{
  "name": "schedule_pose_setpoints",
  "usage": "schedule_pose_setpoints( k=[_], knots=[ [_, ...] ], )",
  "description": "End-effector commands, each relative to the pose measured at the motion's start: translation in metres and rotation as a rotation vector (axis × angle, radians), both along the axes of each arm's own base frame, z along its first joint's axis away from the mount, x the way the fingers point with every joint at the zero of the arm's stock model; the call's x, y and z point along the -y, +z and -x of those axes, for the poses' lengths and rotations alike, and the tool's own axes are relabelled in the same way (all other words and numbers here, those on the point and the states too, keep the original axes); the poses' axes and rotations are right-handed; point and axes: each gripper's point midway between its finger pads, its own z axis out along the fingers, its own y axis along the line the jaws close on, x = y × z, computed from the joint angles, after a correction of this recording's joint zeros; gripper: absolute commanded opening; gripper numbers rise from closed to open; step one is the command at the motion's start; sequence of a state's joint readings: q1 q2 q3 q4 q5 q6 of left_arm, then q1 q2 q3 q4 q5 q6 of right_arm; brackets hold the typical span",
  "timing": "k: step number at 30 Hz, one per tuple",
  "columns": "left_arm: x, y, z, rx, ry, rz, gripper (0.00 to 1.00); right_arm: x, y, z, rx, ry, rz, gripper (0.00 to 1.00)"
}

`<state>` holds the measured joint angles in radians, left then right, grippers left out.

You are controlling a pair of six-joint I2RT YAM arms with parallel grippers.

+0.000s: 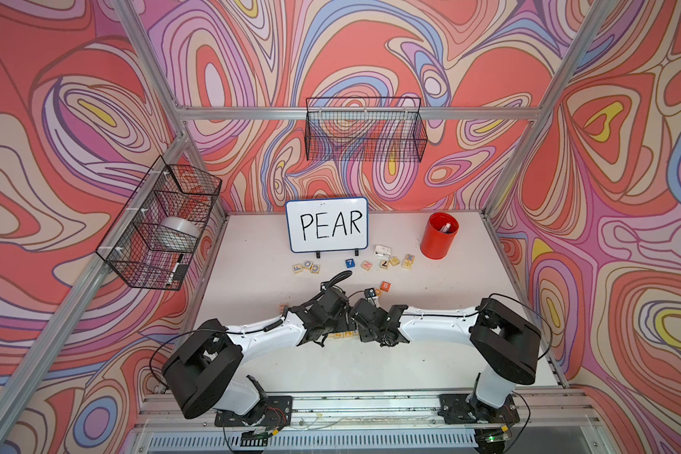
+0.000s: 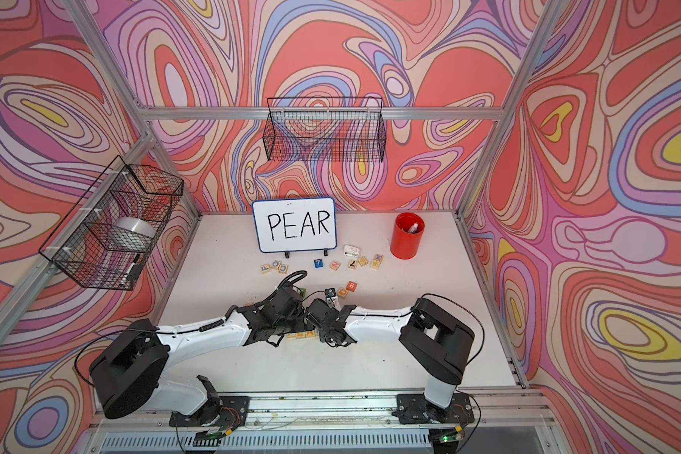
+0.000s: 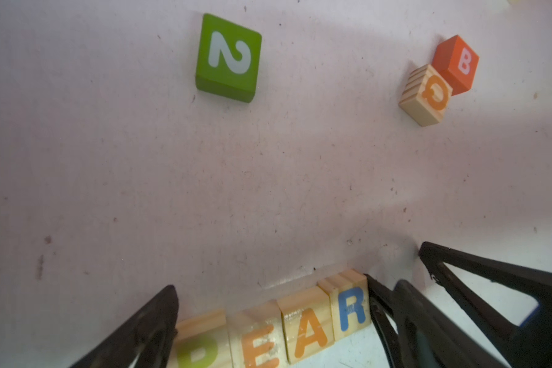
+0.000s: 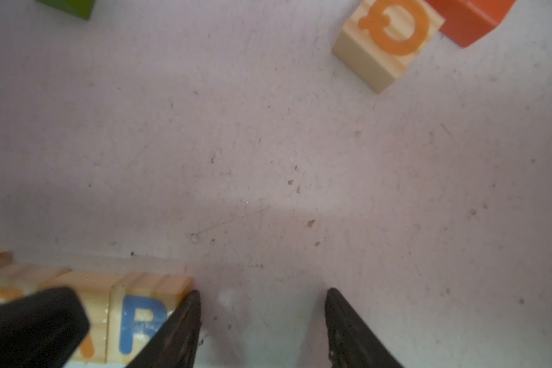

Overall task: Spell the uppercase word “pear” with letter blocks
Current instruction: Adjust the letter blocks at the center of the board.

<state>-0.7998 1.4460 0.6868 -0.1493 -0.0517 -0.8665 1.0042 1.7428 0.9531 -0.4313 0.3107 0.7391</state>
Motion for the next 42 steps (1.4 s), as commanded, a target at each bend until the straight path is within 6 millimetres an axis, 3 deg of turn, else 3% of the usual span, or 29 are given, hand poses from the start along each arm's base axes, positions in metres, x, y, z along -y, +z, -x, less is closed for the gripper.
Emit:
schedule_pose_setpoints(
  k=[1, 19, 28, 35, 42],
  knots=[
    [0.009, 0.002, -0.003, -0.009, 0.014, 0.028, 1.00, 0.010, -0.006, 0.008, -0.015, 0.001, 0.039, 0.63],
    [0.012, 0.000, 0.005, -0.044, 0.003, 0.058, 1.00, 0.007, -0.006, 0.006, -0.010, 0.006, 0.040, 0.63],
    [0.014, 0.017, 0.001, -0.008, 0.001, 0.081, 1.00, 0.004, -0.005, 0.005, -0.010, 0.015, 0.036, 0.63],
    [0.001, 0.034, 0.002, 0.035, 0.018, 0.059, 1.00, 0.002, -0.006, 0.004, -0.012, 0.020, 0.038, 0.63],
    [-0.023, 0.025, 0.012, 0.002, 0.054, -0.040, 1.00, -0.001, -0.005, 0.003, -0.008, 0.029, 0.033, 0.63]
  ],
)
